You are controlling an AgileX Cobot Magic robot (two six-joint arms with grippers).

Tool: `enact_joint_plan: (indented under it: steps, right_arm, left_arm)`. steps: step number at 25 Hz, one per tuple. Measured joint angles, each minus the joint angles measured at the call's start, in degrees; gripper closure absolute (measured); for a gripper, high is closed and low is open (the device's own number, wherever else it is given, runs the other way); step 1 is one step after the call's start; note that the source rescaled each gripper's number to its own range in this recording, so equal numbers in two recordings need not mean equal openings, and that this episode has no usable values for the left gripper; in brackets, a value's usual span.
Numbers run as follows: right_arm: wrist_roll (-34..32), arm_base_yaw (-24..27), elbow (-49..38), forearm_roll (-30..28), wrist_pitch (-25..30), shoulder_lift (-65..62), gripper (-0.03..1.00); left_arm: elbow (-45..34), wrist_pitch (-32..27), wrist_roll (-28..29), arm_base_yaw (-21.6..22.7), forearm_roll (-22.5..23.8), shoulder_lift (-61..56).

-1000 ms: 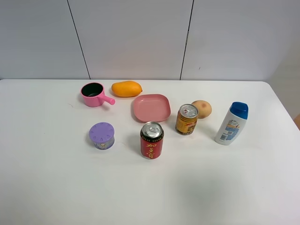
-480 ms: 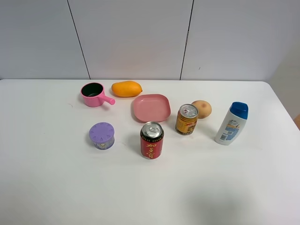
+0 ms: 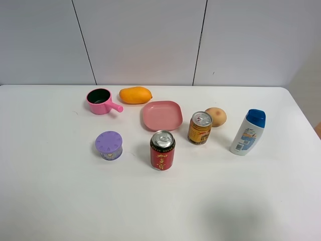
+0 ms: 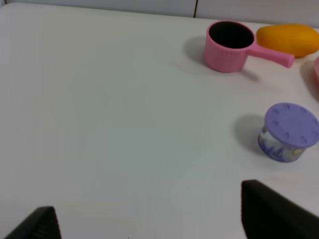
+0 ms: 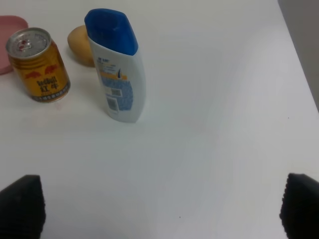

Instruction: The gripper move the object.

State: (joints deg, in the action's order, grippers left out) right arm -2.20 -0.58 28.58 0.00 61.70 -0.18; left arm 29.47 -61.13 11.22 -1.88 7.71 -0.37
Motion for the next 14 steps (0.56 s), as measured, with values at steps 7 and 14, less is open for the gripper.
enact_joint_plan:
  steps: [7, 14]
  right_arm:
    - [0.0, 0.0, 0.0, 0.0, -0.6, 0.0, 0.05]
    - [0.0, 0.0, 0.0, 0.0, -0.7, 0.0, 0.05]
  left_arm:
    - [0.0, 0.0, 0.0, 0.0, -0.1, 0.0]
    - [0.0, 0.0, 0.0, 0.0, 0.0, 0.0]
